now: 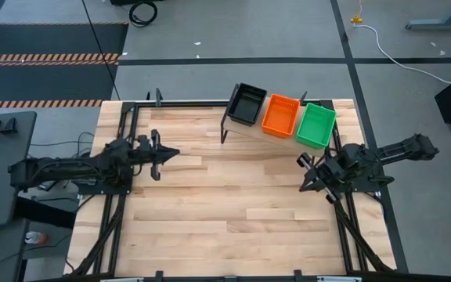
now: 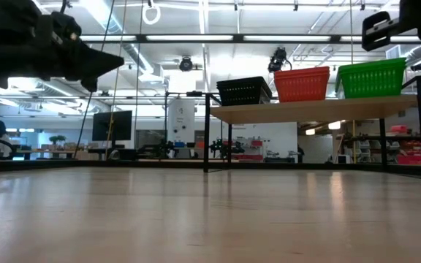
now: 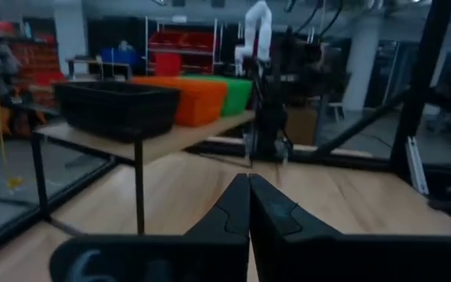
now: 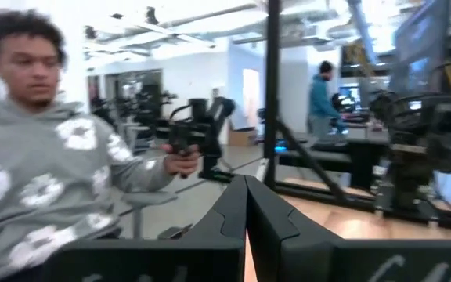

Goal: Stack baskets on shelf by color
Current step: Return to Home Position

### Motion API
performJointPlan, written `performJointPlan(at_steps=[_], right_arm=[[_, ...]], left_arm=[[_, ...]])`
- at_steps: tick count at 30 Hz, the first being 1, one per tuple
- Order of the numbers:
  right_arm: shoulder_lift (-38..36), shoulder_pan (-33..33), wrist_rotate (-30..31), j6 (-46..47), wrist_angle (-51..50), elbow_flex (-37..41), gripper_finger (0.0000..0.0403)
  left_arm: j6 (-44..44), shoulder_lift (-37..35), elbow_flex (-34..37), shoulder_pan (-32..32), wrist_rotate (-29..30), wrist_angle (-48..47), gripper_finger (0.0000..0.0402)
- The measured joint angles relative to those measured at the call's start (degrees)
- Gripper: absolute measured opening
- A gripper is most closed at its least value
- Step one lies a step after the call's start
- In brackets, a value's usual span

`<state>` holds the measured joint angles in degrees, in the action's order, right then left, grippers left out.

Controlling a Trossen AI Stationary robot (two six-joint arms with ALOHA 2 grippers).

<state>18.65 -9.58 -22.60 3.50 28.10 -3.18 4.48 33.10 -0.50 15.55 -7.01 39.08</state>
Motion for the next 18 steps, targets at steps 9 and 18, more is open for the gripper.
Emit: performJointPlan(at_steps=[9, 18], right_arm=[[-6.09, 1.86, -1.9, -0.27, -10.34, 0.04, 0.0011], [-10.66, 2.85, -1.92, -0.03, -17.76, 0.06, 0.0008]], left_arm=[[1.13, -6.64, 0.01, 0.64, -3.08, -8.81, 0.0002], [2.48, -7.73, 0.03, -3.87, 6.12, -15.65, 0.0002]])
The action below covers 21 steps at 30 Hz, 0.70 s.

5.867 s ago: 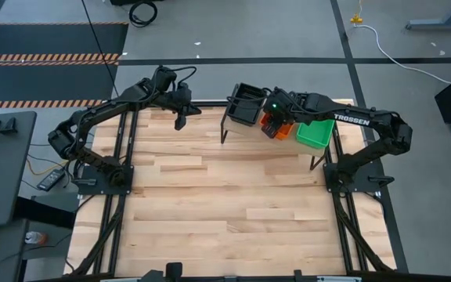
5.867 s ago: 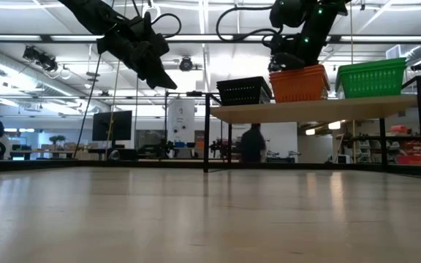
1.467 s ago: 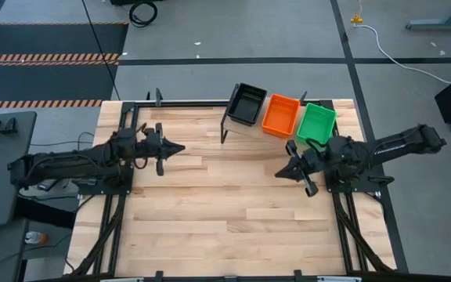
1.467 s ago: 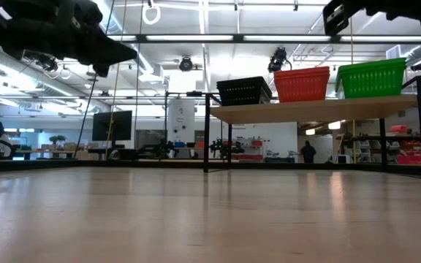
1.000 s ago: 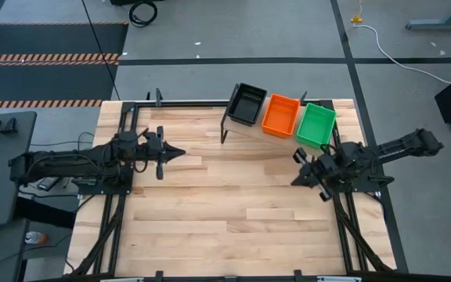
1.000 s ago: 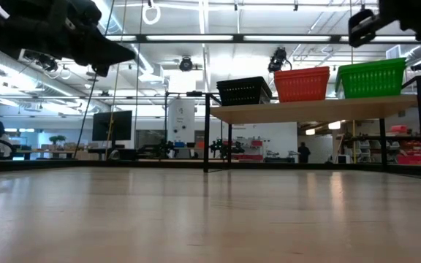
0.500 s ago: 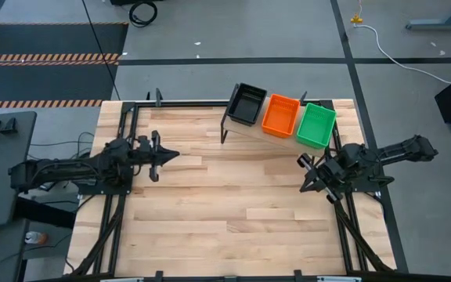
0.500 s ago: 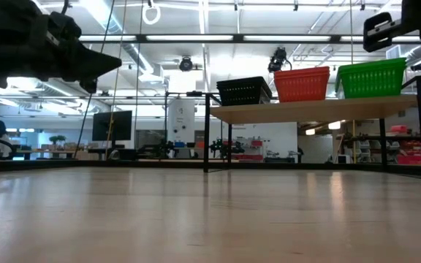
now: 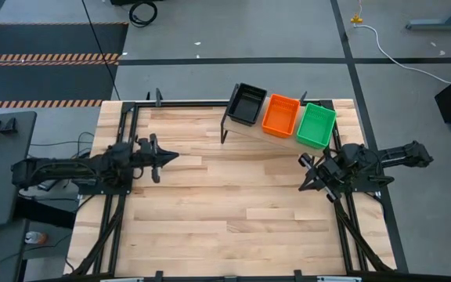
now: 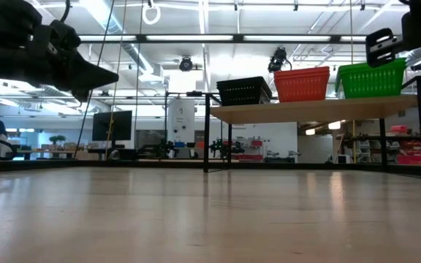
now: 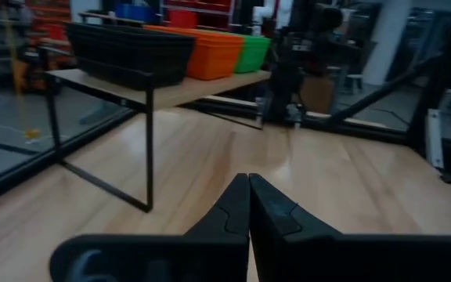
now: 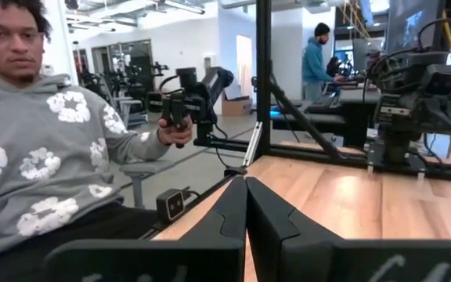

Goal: Stack baskets on shelf by color
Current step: Return to Home Position

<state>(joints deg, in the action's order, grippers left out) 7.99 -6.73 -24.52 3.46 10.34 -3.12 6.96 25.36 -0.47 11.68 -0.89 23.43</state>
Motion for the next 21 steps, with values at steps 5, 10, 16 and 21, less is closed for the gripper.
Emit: performJointPlan(at_steps=[5, 10, 16, 21], right_arm=[[-1.05, 0.07, 0.34, 0.46, 0.32, 0.34, 0.0008], [-1.31, 0.07, -1.51, 2.58, 0.18, 2.76, 0.0011], [-1.31, 0.11, -1.68, 2.06, 0.66, 2.73, 0.001], [-1.31, 0.11, -1.76, 2.36, 0.8, 2.73, 0.001]], left_arm=[[-0.75, 0.0, 0.0, -5.75, 9.33, -0.81, 0.0002], [-1.43, 0.02, 0.02, -10.26, 19.27, -2.85, 0.0002], [-2.9, 0.02, 0.03, -12.31, 21.55, -3.19, 0.0002], [0.08, 0.11, 0.04, -12.92, 21.8, -6.79, 0.0002]])
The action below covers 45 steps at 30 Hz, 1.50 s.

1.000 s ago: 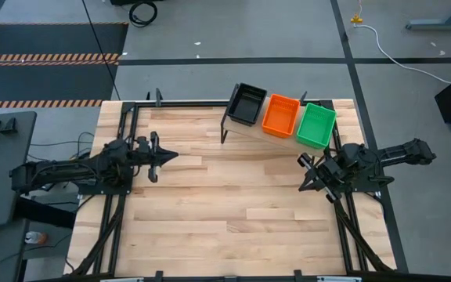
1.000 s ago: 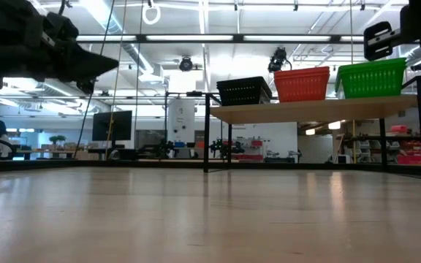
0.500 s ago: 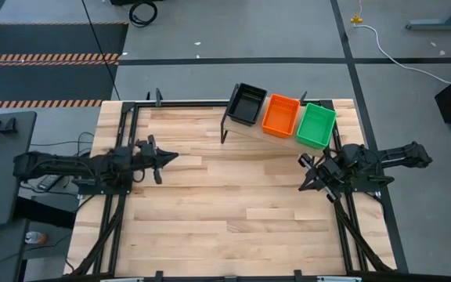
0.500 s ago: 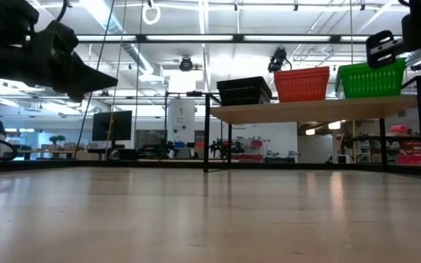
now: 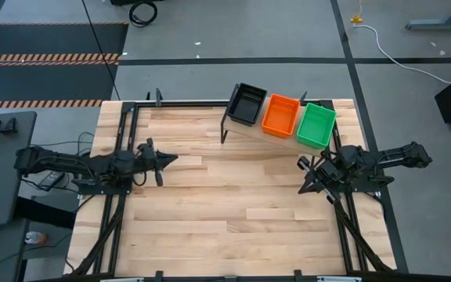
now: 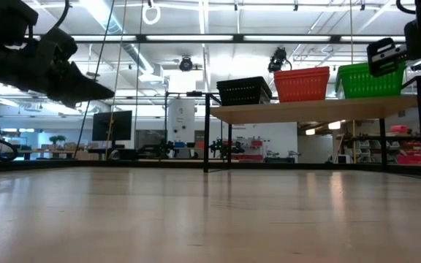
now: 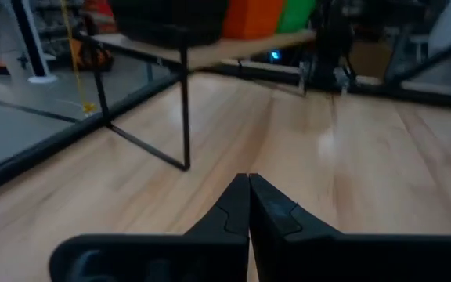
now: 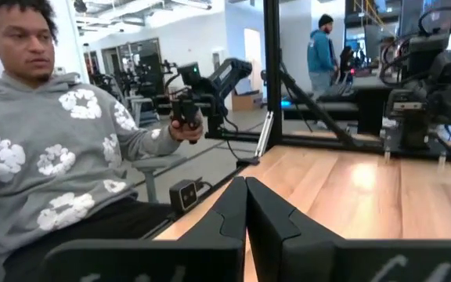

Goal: Stack baskets on shelf by color
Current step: Return to Home Position

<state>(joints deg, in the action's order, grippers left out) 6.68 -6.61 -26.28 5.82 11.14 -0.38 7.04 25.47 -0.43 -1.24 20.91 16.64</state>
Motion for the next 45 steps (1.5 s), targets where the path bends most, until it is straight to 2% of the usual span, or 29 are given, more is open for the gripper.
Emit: performJointPlan(at_steps=[4, 12, 24, 31, 38, 45], right_arm=[[0.04, 0.0, 0.37, 0.02, -1.74, 0.0, 0.0017], [0.04, 0.0, 5.62, 0.02, -1.8, -0.02, 0.002], [0.04, 0.0, 5.64, 1.55, -1.73, -0.02, 0.002], [0.04, 0.0, 5.64, 1.55, -1.73, -0.02, 0.002], [0.04, 0.0, 5.64, 1.55, -1.73, -0.02, 0.002], [0.04, 0.0, 5.64, 1.57, -1.72, -0.04, 0.002]], left_arm=[[-1.36, 0.03, 0.0, -1.39, -0.14, -2.21, 0.0005], [-0.55, 0.03, 0.02, -2.03, -1.64, -2.49, 0.0007], [-6.13, -0.01, 0.04, -2.01, -2.08, 7.51, 0.0007], [-11.05, 0.0, 0.04, -2.01, -2.08, 7.26, 0.0019], [-10.76, 0.0, 0.04, -2.0, -2.08, 7.24, 0.0031], [-10.77, 0.0, 0.07, -2.0, -2.08, 7.22, 0.0023]])
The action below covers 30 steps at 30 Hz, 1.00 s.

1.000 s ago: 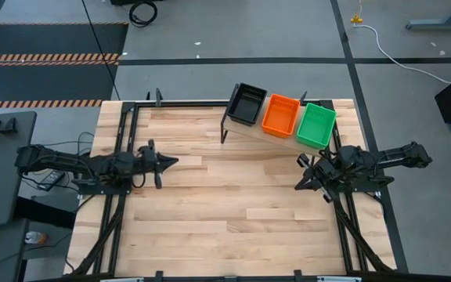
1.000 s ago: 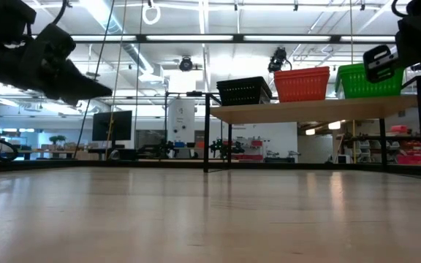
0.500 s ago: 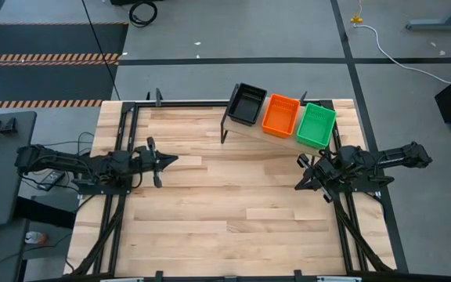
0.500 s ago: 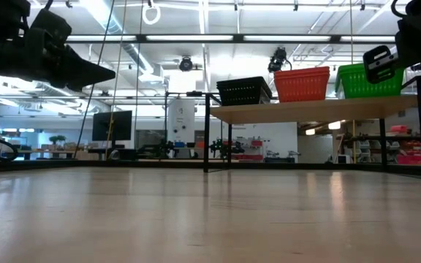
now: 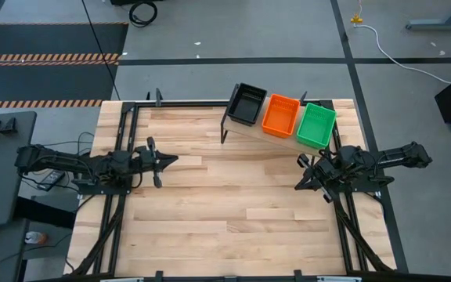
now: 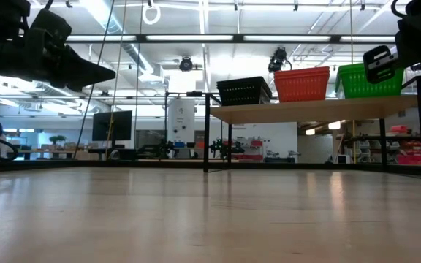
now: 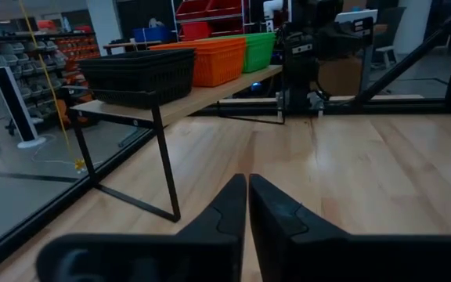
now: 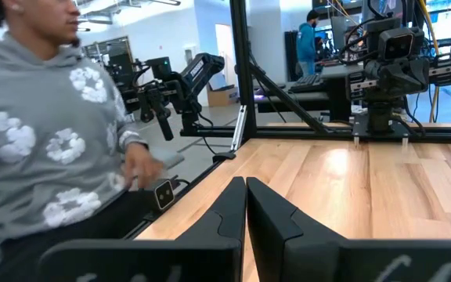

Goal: Stack baskets on shelf by color
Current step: Return to Home Position

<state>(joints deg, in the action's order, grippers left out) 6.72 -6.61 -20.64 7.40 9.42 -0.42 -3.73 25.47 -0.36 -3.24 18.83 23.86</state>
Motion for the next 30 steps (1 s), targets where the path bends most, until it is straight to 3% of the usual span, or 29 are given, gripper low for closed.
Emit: performJointPlan(at_steps=[30], right_arm=[[0.0, 0.0, 0.01, 0.0, 0.01, 0.0, 0.002]], left_arm=[[0.02, 0.0, 0.0, 0.01, 0.0, -0.02, 0.0034]])
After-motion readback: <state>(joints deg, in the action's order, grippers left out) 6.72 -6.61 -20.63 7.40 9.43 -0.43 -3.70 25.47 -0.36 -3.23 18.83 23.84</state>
